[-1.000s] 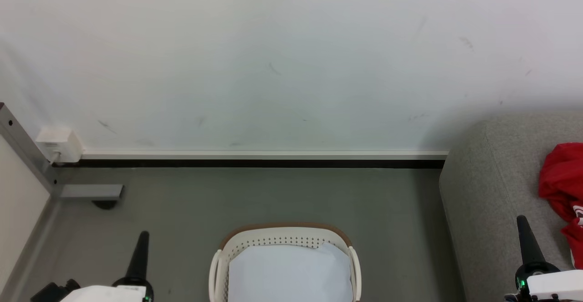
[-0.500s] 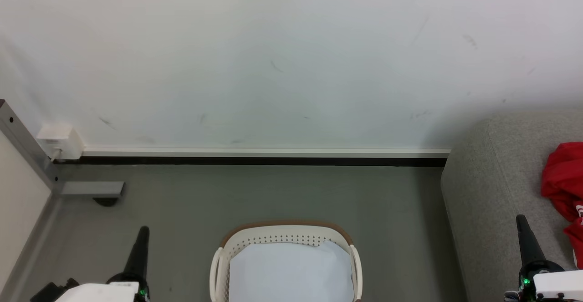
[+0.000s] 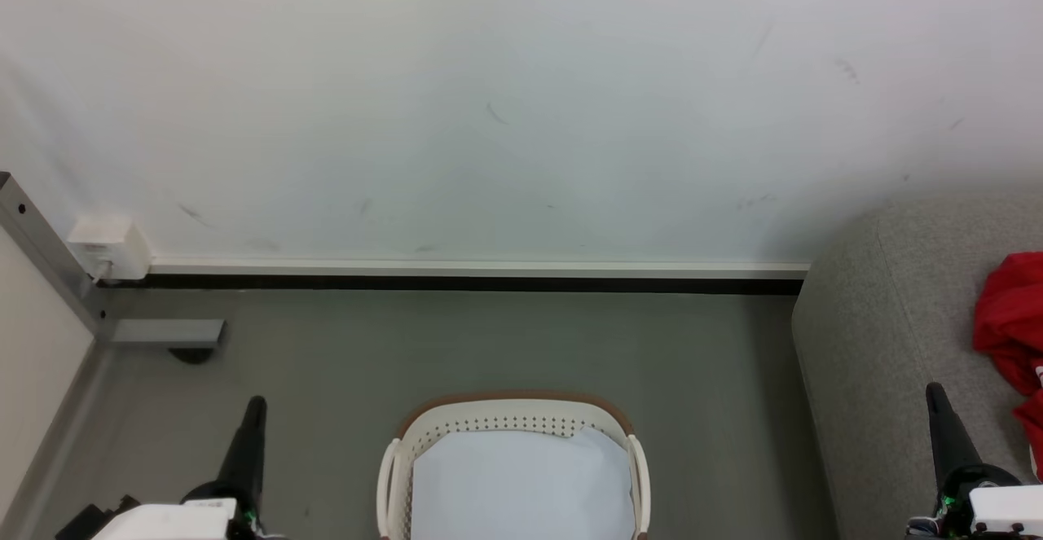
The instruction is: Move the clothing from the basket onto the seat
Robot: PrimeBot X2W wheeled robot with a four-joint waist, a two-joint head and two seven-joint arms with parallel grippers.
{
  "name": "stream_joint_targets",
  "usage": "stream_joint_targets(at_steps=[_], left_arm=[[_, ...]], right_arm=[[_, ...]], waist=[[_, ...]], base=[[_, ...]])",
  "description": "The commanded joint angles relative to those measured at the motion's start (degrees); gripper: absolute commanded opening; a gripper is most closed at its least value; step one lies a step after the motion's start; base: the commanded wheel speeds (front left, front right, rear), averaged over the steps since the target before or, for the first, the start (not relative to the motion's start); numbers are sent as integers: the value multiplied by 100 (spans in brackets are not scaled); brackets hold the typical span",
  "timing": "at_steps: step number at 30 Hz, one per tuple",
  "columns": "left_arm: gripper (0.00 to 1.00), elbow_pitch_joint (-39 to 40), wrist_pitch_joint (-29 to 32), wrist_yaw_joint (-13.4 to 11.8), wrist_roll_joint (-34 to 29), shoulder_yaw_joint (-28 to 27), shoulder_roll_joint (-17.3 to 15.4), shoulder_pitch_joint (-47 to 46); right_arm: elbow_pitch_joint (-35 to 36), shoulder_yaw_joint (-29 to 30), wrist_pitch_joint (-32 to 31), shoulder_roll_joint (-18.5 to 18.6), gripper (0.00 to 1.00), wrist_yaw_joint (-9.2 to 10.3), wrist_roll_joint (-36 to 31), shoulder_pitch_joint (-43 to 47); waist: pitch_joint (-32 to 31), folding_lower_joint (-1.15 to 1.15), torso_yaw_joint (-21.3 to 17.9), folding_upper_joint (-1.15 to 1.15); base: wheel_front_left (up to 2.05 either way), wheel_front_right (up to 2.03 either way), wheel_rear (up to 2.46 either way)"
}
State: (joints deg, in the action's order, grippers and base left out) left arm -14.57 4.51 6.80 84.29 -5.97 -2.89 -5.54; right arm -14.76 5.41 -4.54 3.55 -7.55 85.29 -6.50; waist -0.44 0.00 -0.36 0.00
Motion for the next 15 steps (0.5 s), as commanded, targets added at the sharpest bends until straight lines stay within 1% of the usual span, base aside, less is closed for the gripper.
stream_joint_targets(at_steps=[1,15], left_arm=[[0,35,47,37,195,-33,-18,-66],[0,57,181,83,675,-62,-6,-86]], right_arm=[[54,33,-44,-13,0,10,137,35],[87,113,-181,-64,0,11,598,51]], waist=[[7,0,4,0],[47,0,27,0]], base=[[0,0,0],[0,0,0]])
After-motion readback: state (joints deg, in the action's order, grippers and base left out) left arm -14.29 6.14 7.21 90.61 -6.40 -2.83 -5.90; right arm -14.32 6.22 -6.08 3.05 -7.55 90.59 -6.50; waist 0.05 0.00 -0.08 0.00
